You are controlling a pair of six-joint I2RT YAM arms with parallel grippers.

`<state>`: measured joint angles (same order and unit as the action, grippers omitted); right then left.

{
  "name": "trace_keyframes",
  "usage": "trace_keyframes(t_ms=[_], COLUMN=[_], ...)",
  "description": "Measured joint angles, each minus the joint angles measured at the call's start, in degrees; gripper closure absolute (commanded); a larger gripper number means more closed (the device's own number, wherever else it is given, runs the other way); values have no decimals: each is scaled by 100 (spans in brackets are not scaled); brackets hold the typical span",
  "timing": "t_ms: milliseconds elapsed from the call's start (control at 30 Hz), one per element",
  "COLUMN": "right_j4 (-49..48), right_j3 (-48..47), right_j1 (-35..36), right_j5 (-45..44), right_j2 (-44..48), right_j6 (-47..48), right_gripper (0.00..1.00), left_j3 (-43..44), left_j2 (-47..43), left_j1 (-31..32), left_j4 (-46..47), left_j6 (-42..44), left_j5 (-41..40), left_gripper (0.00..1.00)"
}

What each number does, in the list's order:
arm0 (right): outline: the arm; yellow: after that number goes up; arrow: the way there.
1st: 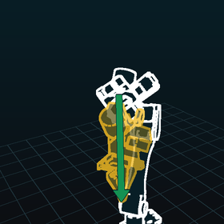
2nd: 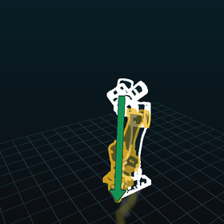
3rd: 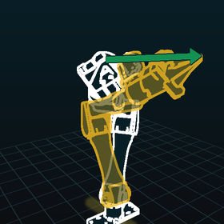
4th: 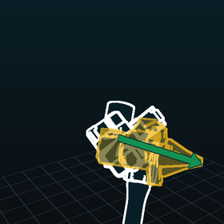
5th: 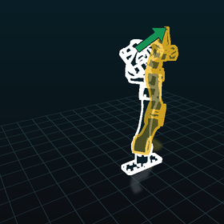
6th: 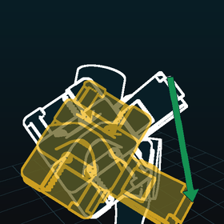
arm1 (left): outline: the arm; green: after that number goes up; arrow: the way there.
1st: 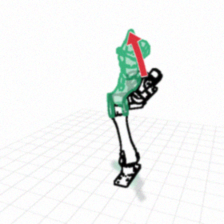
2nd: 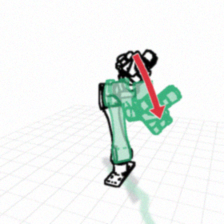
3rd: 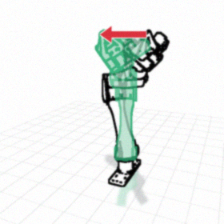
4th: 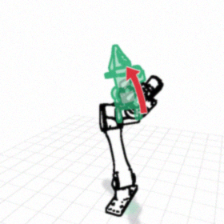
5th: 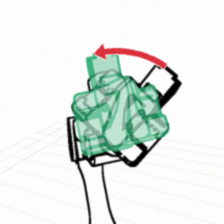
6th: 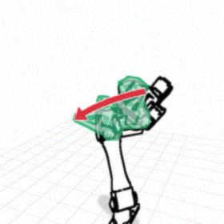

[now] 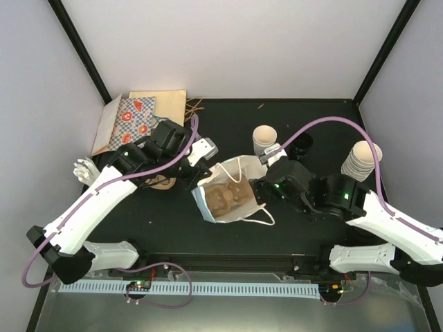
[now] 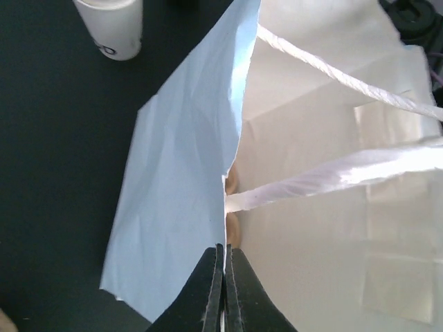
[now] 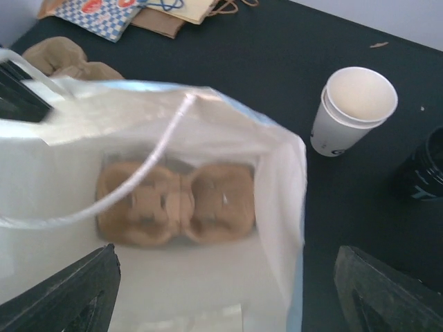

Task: Pack the takeout coffee

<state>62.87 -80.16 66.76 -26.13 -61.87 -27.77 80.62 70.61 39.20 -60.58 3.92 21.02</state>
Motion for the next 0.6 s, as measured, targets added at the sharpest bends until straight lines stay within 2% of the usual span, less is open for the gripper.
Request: trace_keyframes(t_ms=[233, 400, 600], right_j4=[181, 186, 92], right_j3=[439, 1180, 1753], right_j1=[0, 0, 0], right_j5=[-245, -271, -247], right_j2=[90, 175, 470], right_j6=[-229, -466, -660], right_gripper=[14, 16, 17], left_j3=[-109, -774, -1414], left_j2=[-470, -1062, -1241], left_j1=[260, 745, 1202], left_j4=[457, 1108, 1405], left_j6=[321, 612, 839], left_j5=[-756, -1071, -1392], left_gripper=[98, 98, 99])
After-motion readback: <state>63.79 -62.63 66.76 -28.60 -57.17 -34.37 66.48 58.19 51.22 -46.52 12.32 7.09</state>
